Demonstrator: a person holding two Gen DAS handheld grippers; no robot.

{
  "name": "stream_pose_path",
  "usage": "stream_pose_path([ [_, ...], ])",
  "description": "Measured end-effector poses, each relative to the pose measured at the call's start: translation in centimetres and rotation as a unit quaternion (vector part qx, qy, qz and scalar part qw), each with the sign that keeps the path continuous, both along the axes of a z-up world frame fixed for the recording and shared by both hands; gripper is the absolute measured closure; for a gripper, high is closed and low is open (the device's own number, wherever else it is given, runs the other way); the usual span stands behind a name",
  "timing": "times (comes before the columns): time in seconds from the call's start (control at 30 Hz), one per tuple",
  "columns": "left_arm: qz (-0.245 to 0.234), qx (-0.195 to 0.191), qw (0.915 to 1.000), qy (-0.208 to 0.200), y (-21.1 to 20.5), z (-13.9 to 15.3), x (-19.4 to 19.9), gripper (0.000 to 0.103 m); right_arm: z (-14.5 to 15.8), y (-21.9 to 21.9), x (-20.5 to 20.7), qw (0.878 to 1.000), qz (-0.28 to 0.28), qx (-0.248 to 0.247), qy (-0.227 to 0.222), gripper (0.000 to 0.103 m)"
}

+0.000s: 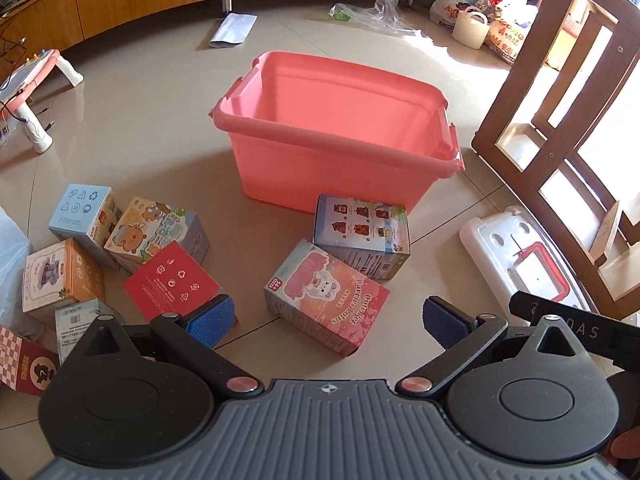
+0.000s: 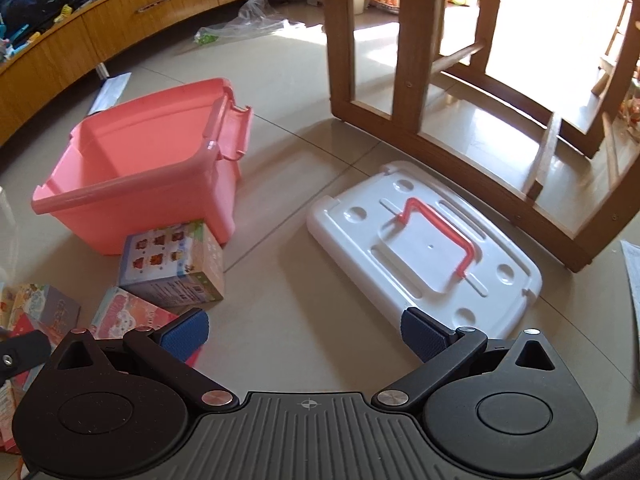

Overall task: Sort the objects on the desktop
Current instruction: 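Move the right gripper to the pink Cute Pet Carrier Lotus box, then close the right gripper on the pink box and lift it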

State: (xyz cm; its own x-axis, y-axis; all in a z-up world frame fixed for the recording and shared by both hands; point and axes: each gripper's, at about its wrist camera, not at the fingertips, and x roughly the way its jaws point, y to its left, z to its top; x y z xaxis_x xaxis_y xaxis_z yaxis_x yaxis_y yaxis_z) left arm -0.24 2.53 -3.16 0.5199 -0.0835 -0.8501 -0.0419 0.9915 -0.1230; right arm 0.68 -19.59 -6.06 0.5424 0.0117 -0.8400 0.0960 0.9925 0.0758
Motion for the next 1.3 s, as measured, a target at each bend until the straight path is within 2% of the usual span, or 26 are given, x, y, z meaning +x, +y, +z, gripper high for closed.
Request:
stream_pose_path([
  [0.07, 0.002, -0.005, 1.0000, 0.008, 0.4, -0.6, 0.0, 0.000, -0.4, 1.1, 0.8, 0.999, 0.036, 0.009, 0.003, 0.001],
  [0.17, -0.013, 0.017, 0.9996, 0.019, 0.4, -1.6, 0.1, 0.000, -1.0, 2.6, 2.0, 0.996, 0.091, 0.022, 0.009, 0.002],
  [0.23, -0.033, 0.039, 0.9985, 0.022, 0.5, -2.2, 0.1, 0.000, -1.6, 3.2, 2.7, 0.989, 0.143, 0.033, 0.007, 0.009],
  [0.3, -0.056, 0.062, 0.9961, 0.027, 0.8, -2.7, 0.3, 0.000, -2.8, 4.2, 2.5, 0.984, 0.178, 0.023, 0.006, 0.014],
  [0.37, -0.074, 0.086, 0.9930, 0.035, 1.2, -3.2, 0.5, 0.000, -4.2, 4.8, 2.3, 0.978, 0.209, 0.027, 0.003, 0.013],
  [0.43, -0.084, 0.088, 0.9916, 0.043, 2.0, -3.5, 0.7, 0.000, -5.4, 5.4, 2.5, 0.971, 0.236, 0.036, 0.005, 0.010],
  [0.6, -0.096, 0.052, 0.9925, 0.056, 3.0, -4.3, 1.0, 0.000, -6.4, 7.0, 4.1, 0.943, 0.330, 0.036, 0.005, 0.006],
  [0.8, -0.125, 0.084, 0.9860, 0.072, 2.2, -5.4, 1.5, 0.001, -8.2, 9.9, 6.1, 0.904, 0.427, 0.012, 0.032, 0.006],
  [0.87, -0.121, 0.085, 0.9860, 0.077, 2.5, -5.7, 1.7, 0.001, -8.8, 10.8, 6.3, 0.894, 0.448, -0.002, 0.033, 0.006],
  [1.07, -0.090, 0.071, 0.9892, 0.091, 4.0, -6.6, 2.5, 0.001, -10.3, 12.5, 7.2, 0.877, 0.478, -0.022, 0.038, 0.008],
  [1.27, -0.072, 0.047, 0.9925, 0.086, 4.7, -6.2, 2.7, 0.001, -11.9, 14.4, 7.9, 0.869, 0.491, -0.029, 0.051, 0.013],
  [1.3, -0.073, 0.049, 0.9924, 0.086, 4.8, -6.1, 2.6, 0.001, -12.2, 14.7, 8.0, 0.869, 0.491, -0.036, 0.052, 0.017],
])
